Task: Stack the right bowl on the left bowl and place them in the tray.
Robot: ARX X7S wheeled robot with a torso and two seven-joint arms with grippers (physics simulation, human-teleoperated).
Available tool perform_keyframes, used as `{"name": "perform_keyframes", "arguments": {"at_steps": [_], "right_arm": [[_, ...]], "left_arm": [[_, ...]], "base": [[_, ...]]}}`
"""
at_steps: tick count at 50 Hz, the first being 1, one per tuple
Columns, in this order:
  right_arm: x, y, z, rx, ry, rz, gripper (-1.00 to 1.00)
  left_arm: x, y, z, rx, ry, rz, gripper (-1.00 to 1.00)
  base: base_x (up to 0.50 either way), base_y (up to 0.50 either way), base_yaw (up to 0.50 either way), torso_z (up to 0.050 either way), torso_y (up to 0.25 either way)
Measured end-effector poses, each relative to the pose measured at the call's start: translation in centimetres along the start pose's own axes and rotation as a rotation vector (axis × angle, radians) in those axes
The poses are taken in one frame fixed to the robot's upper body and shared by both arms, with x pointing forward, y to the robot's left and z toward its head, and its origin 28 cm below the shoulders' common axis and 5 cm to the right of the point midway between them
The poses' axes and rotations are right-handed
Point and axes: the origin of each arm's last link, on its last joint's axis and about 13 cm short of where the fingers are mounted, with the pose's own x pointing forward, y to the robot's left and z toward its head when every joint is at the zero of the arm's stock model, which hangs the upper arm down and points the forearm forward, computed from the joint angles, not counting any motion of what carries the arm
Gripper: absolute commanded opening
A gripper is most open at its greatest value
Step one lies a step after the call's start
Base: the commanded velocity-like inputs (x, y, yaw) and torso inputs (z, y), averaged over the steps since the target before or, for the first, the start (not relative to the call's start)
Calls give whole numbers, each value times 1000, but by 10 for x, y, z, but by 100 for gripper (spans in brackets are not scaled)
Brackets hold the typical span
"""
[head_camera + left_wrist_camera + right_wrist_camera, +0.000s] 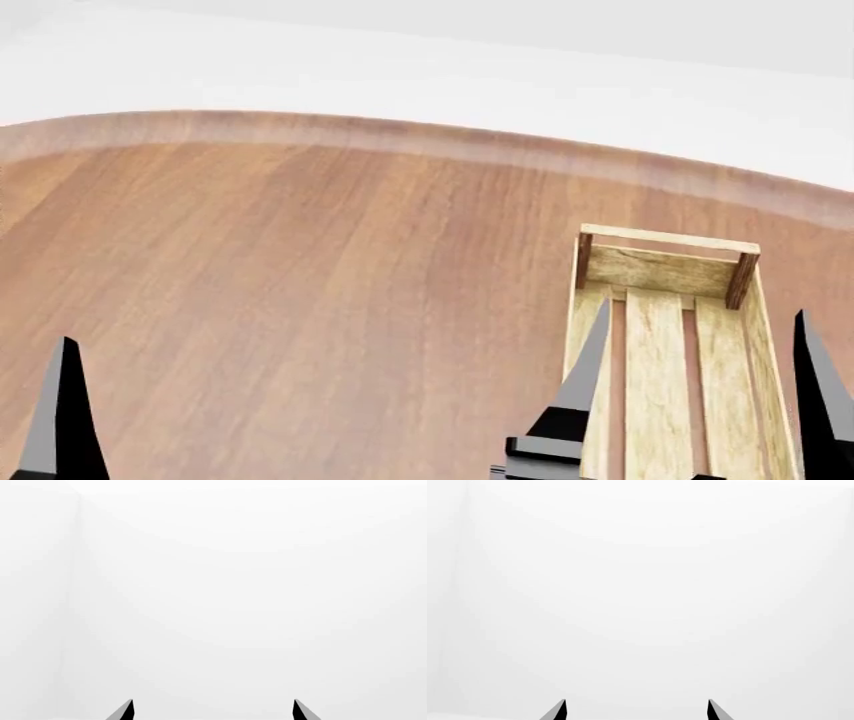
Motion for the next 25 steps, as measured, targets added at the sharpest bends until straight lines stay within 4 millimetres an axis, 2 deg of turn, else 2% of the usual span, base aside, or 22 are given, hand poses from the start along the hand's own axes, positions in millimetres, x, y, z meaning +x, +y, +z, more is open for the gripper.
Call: {"name": "perform_keyframes", "arguments": {"at_steps": [16, 25], "right_arm": [[0, 0, 1, 3, -4, 2, 100], [0, 0, 1, 2, -5, 4, 100]], "left_arm": [[-1, 1, 0, -25, -4, 2, 100], [-1, 0, 1, -21, -2, -8, 100]], "base": [[0, 0, 0, 48, -3], [0, 0, 0, 47, -126]]}}
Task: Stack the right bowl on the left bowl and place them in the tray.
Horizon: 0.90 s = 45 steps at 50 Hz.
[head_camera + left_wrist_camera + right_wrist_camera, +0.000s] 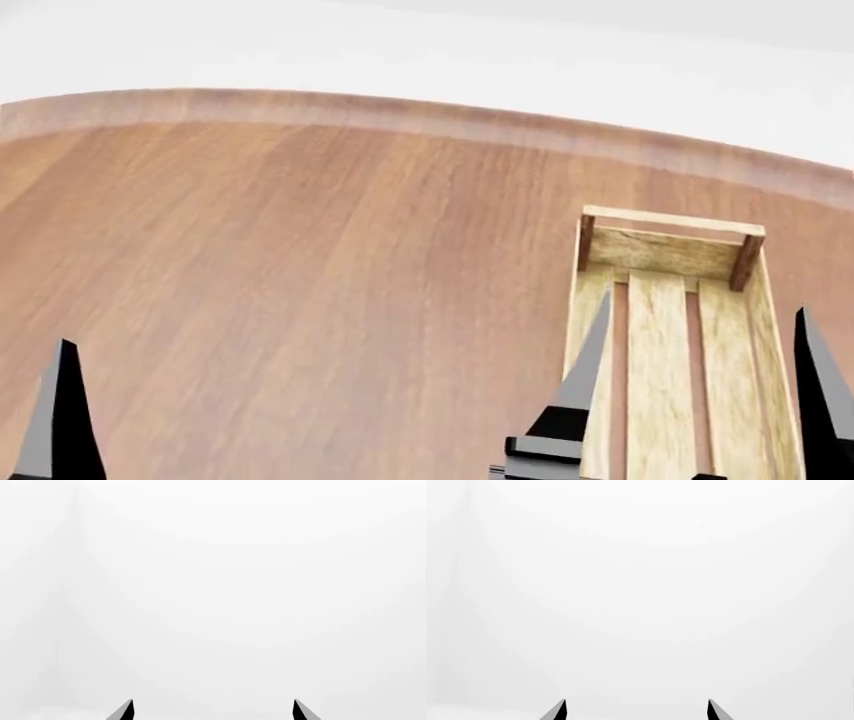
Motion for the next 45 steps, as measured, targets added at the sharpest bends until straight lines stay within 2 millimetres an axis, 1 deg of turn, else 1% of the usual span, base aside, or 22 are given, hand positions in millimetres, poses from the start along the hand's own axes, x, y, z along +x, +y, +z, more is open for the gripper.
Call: {"name": "perform_keyframes", "arguments": {"at_steps": [45], "right_arm": [[0, 0, 0, -7, 1, 5, 100]], "left_arm": [[1, -2, 3, 12, 12, -28, 100]], "base": [[0, 0, 0, 46, -153]]}}
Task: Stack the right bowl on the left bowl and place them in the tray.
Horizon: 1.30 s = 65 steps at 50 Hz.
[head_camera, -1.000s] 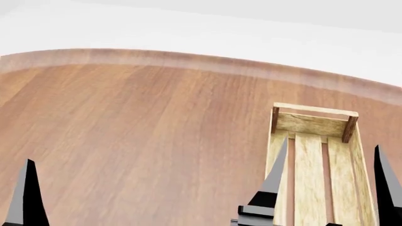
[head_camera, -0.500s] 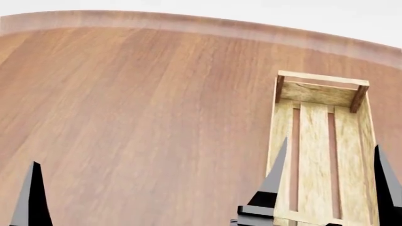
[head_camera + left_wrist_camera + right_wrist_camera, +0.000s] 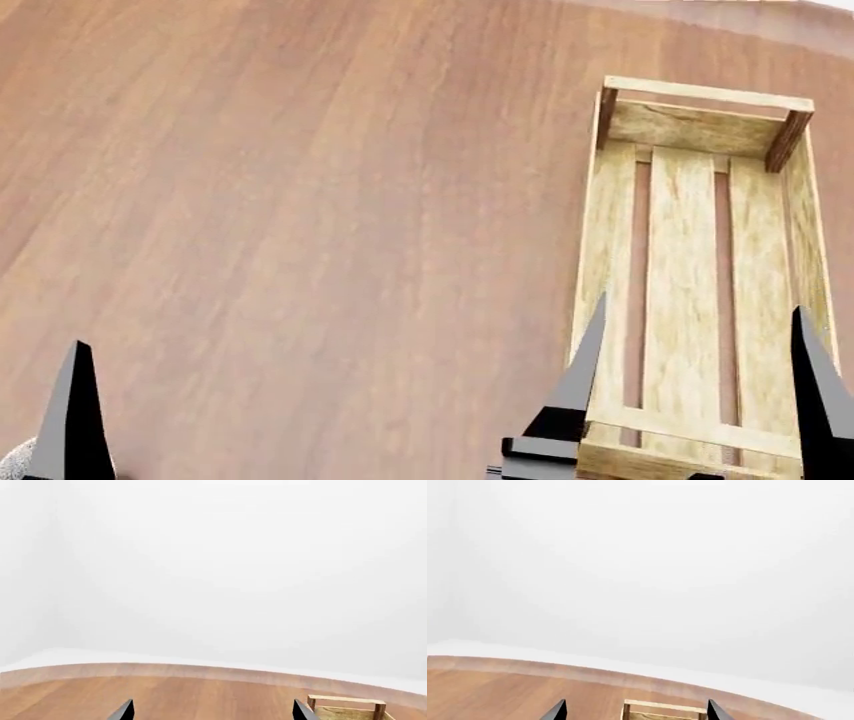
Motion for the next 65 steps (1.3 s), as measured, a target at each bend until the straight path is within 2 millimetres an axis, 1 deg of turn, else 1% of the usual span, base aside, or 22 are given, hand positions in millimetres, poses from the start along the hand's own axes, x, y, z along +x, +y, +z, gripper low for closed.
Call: {"name": "perform_keyframes", "arguments": {"at_steps": [26, 31, 43, 53, 65], "right_arm": [[0, 0, 1, -5, 2, 8, 100], [0, 0, 1, -7, 2, 10, 100], [0, -1, 4, -11, -3, 8, 100], [0, -3, 4, -13, -3, 2, 100], [0, -4, 4, -16, -2, -2, 100]], "left_arm": [[0, -1, 0, -10, 9, -16, 100], [0, -1, -2, -24, 31, -12, 100], [-2, -7, -3, -162, 150, -46, 100], [-10, -7, -9, -310, 292, -89, 100], [-22, -5, -17, -443, 409, -112, 100]], "base": [[0, 0, 0, 46, -153], [0, 0, 0, 0, 0], [0, 0, 0, 0, 0], [0, 0, 0, 0, 0], [0, 0, 0, 0, 0]]}}
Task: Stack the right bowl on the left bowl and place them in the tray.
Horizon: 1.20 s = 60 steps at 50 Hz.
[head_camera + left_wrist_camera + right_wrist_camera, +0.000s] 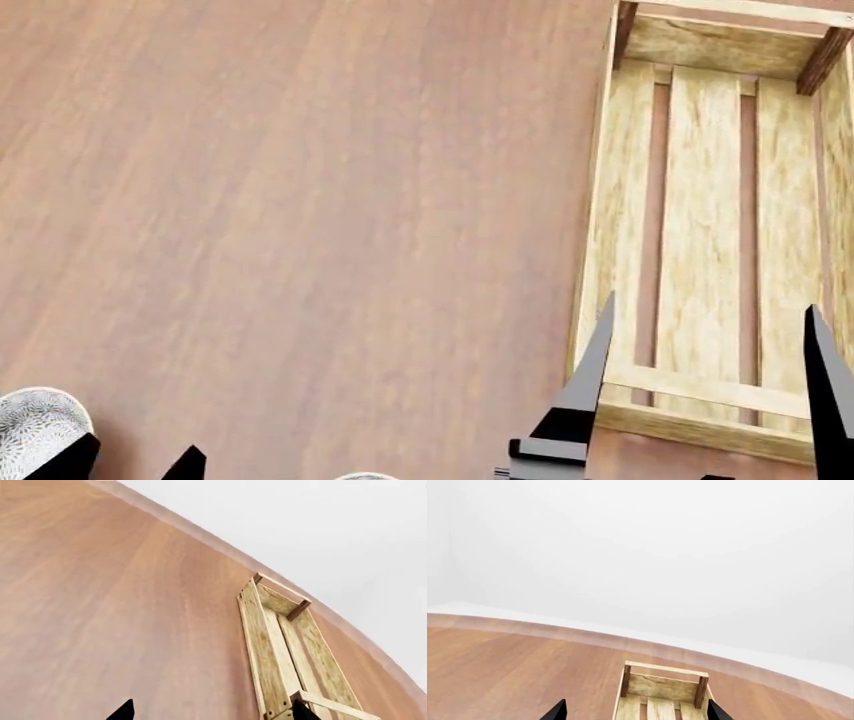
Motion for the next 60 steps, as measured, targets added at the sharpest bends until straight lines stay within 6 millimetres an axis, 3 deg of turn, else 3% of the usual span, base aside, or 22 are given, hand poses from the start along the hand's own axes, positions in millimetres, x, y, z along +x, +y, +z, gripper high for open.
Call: {"name": "perform_keyframes", "arguments": {"at_steps": [16, 60], "right_arm": [[0, 0, 0, -3, 4, -2, 100], [0, -1, 0, -4, 7, -6, 100]], "left_arm": [[-1, 3, -15, -96, 100, -3, 100], [8, 12, -51, -93, 279, 71, 100]], "base": [[0, 0, 0, 0, 0], [0, 0, 0, 0, 0]]}}
